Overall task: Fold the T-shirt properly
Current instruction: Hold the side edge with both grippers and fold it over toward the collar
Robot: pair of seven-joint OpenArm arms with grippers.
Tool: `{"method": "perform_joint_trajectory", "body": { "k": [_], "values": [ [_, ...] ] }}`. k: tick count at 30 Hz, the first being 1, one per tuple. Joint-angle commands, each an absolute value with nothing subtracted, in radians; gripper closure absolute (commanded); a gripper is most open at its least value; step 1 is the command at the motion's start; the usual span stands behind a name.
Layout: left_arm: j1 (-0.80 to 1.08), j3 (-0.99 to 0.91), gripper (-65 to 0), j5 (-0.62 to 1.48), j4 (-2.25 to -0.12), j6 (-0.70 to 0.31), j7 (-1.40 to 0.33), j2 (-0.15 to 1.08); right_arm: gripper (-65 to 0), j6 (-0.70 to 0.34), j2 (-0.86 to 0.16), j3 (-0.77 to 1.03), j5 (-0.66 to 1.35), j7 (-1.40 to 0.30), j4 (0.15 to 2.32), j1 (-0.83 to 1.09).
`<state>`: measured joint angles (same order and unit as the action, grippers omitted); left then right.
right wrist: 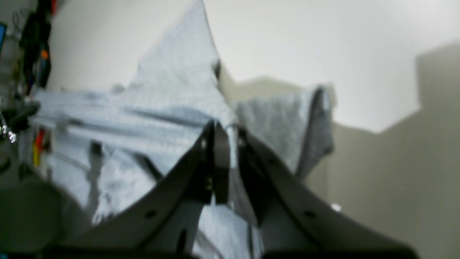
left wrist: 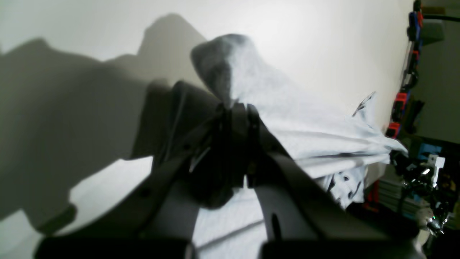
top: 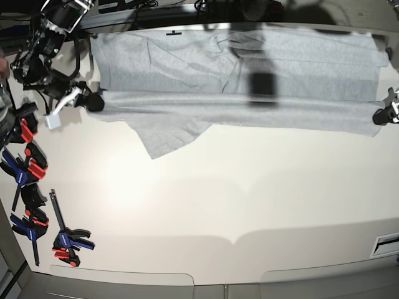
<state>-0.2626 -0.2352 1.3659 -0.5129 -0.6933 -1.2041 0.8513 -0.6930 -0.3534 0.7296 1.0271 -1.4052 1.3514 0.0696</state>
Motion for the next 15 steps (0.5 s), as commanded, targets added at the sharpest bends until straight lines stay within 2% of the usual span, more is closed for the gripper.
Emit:
{"method": "perform_joint_trajectory", "body": {
  "k": [1,12,13,15],
  "values": [
    [-0.266,-0.241,0.0,1.39,-0.525,-0.698,-1.185,0.899,0.0,-0.698,-0.379,0.753,1.039,-1.38,1.37,0.074],
    [-0.18,-0.241,0.0,1.389,-0.525,-0.698,-1.208,0.901,0.0,-0.698,-0.379,0.767,1.058,-1.371,1.37,0.128],
    [-0.18,-0.241,-3.3,1.389,-0.525,-0.698,-1.213,0.901,-5.3,-0.698,-0.379,0.767,1.058,-1.371,1.37,0.128],
    [-0.181,-0.241,-18.2,1.39,-0.525,-0.698,-1.211,0.902,-23.1,-0.698,-0.38,0.767,1.059,-1.356,1.37,0.127]
  ]
}}
